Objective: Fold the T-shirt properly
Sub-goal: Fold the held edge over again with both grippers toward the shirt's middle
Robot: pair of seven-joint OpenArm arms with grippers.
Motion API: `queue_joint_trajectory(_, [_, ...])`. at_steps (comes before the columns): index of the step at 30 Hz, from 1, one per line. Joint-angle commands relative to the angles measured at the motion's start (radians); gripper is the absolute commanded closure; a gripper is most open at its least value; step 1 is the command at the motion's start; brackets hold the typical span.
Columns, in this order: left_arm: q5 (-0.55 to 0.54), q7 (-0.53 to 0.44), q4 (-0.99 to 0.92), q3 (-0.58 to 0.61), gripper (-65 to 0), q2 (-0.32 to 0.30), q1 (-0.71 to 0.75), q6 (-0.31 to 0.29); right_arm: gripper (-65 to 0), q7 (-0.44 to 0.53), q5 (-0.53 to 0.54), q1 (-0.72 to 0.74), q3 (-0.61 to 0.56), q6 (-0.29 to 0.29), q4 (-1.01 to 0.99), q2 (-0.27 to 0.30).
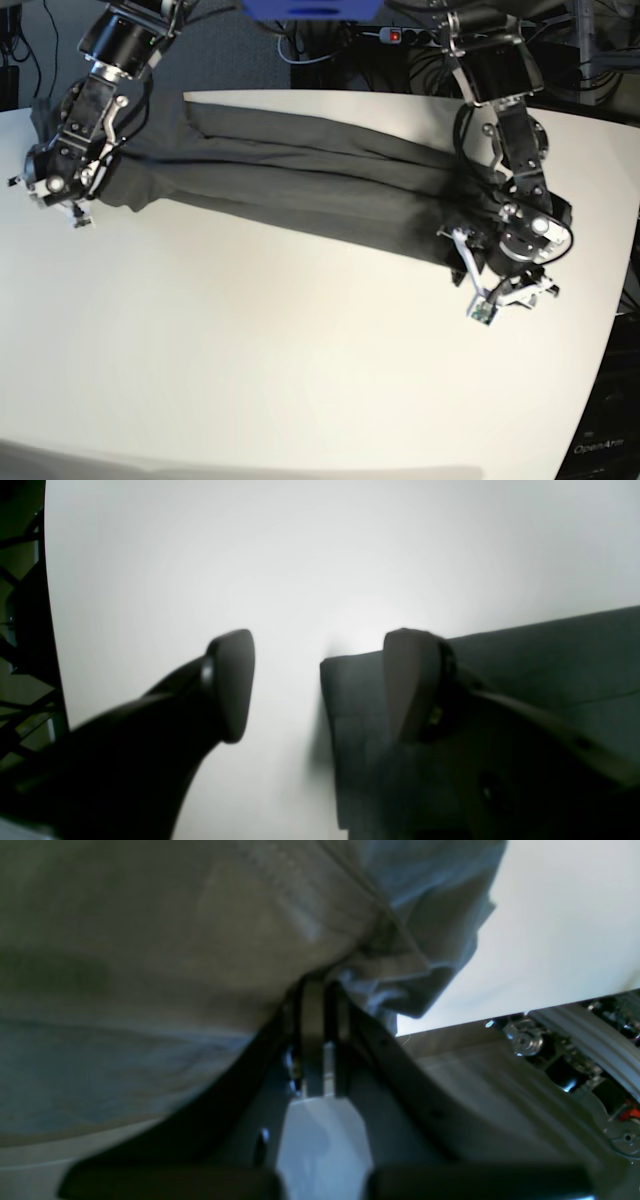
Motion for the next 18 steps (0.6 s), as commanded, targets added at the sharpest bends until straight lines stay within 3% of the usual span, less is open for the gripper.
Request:
queue_joint_trajectory(1, [-0.006, -0.016, -0.001, 0.006, -40.2, -0.003, -0.026, 0.005, -0.7, -0.009, -0.013, 0.001, 0.005, -0.001, 0.02, 0.01])
queue_joint_trajectory(7, [-0.008, -0.024, -0.067, 0.04, -40.2, -0.005, -0.038, 0.005, -0.7, -0.009, -0.013, -0.027, 0.016, -0.001, 0.016, 0.012])
queue_joint_trajectory(14, [-0.002, -0.137, -0.056, 0.035, -40.2, 0.017, 0.005, 0.005, -1.2, -0.009, -0.013, -0.042, 0.03, -0.001, -0.003, 0.01])
queue_joint_trajectory(18, [-0.006, -0.14, -0.057, 0.034, -40.2, 0.015, 0.006, 0.005, -9.1, -0.009, -0.013, -0.033, 0.032, -0.001, -0.058, 0.01])
